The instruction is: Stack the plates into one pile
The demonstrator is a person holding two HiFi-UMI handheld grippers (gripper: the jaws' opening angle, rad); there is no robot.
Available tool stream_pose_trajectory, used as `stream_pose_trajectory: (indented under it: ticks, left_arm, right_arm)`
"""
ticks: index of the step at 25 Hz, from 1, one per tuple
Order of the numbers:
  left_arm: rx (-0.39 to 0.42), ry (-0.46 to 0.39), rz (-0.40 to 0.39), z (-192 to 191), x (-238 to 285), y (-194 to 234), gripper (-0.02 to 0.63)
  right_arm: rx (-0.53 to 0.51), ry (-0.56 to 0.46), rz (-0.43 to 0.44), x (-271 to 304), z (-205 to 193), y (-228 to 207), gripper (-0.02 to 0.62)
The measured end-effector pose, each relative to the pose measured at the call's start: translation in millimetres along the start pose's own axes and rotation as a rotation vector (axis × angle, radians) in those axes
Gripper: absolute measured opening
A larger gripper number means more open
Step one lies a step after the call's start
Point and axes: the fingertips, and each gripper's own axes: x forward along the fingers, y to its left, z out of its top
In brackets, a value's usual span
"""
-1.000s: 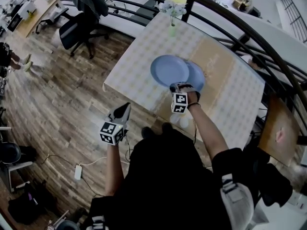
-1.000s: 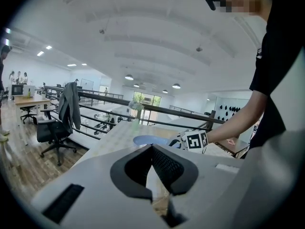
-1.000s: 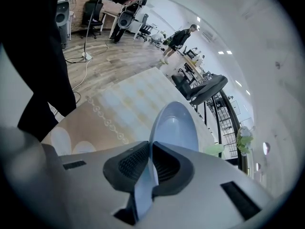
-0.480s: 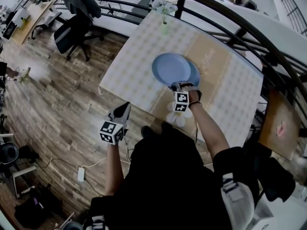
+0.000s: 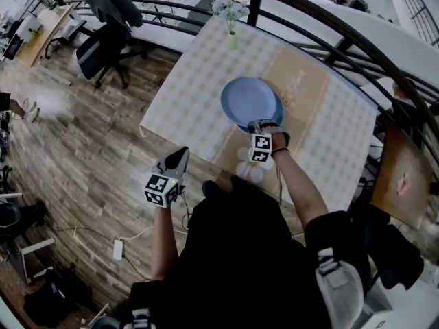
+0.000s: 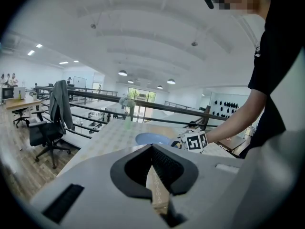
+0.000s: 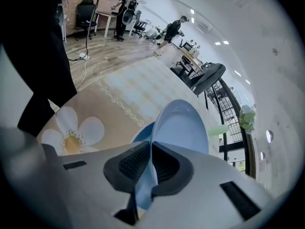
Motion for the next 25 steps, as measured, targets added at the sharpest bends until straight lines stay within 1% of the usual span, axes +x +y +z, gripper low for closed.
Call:
stream_pose_trajectory:
  ticks: [7, 25]
  left_arm:
    - [-0.009, 0.010, 0.013, -4, -1, -1, 0.000]
    - [0.000, 0.028, 0.005, -5, 8, -15, 0.000]
  right_arm:
    - [0.010, 0.012, 0.024, 4, -9, 14, 0.017]
    - [0.050, 0.044, 0.065, 9, -36, 37, 0.014]
